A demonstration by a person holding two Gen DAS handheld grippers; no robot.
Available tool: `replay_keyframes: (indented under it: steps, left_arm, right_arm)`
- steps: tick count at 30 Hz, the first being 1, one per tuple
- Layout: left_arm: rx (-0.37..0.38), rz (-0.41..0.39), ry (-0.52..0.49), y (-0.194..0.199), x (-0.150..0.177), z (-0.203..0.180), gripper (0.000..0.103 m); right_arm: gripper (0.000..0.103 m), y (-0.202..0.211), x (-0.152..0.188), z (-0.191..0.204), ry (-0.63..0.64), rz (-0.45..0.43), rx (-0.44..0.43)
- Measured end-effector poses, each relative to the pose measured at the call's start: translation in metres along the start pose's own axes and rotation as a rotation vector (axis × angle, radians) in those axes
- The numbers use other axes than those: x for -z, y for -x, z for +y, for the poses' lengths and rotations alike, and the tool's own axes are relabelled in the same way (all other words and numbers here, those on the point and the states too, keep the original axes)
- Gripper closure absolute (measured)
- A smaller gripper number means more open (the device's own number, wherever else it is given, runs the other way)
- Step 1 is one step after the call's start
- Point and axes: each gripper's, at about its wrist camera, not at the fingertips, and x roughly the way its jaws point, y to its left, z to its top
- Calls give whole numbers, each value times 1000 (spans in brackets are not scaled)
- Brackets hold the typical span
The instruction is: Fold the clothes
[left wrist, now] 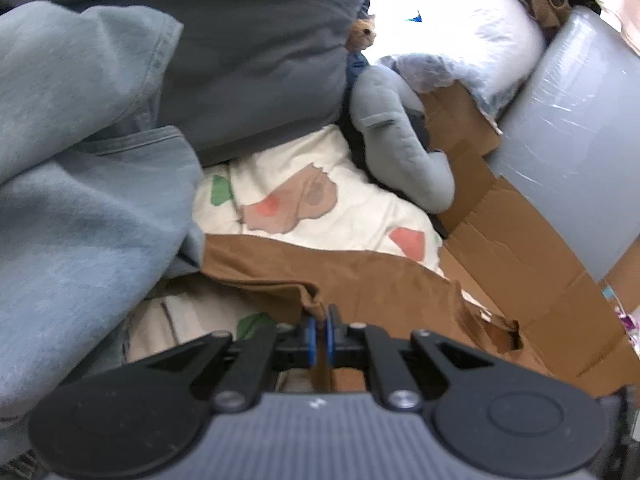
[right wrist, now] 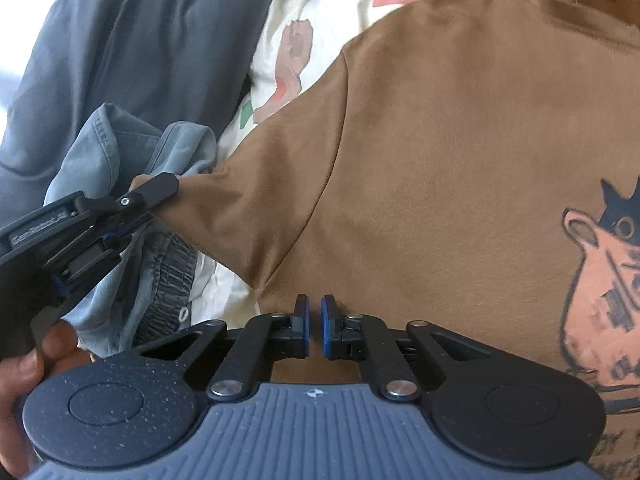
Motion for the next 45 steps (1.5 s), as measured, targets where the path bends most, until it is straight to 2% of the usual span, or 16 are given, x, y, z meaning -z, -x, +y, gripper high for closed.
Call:
replay_keyframes:
  steps: [5,21,24,29,34,38,41,43,44,45]
  left_arm:
    - [38,23,-2,-1,1,-8,98]
    - [147,133,-3,-7,21,-26,98]
    - [168,158,-6,-9,26,-28,98]
    - [184,217,-30,-15,36,-31,98]
    - [159,280,-55,-19,43,-28,91]
    - [141,265,-39,-8,45,-17,78]
    - [118,253,-47,-3,49,-13,78]
    - [84,257,-68,-3,52,-12,78]
    - [68,260,-78,-5,53,-11,78]
    - [54,262,-87,-6,54,-10,78]
  right_arm:
    - [98,-10,6,2,-57,2,-31]
    - [98,-34,13,-8,-161,-11,-46]
    - [101,-30,15,-7,-132,-1,-35]
    - [97,-25,17,-6,-81,16,-15]
    - [95,-19,20,-5,-29,33,5]
    - [88,-14,22,-5,11,47,21]
    - [80,-5,17,-5,79,71,50]
    - [65,2,12,-1,105,70,64]
    - [61,5,10,0,114,63,70]
    - [51,8,8,2,121,56,77]
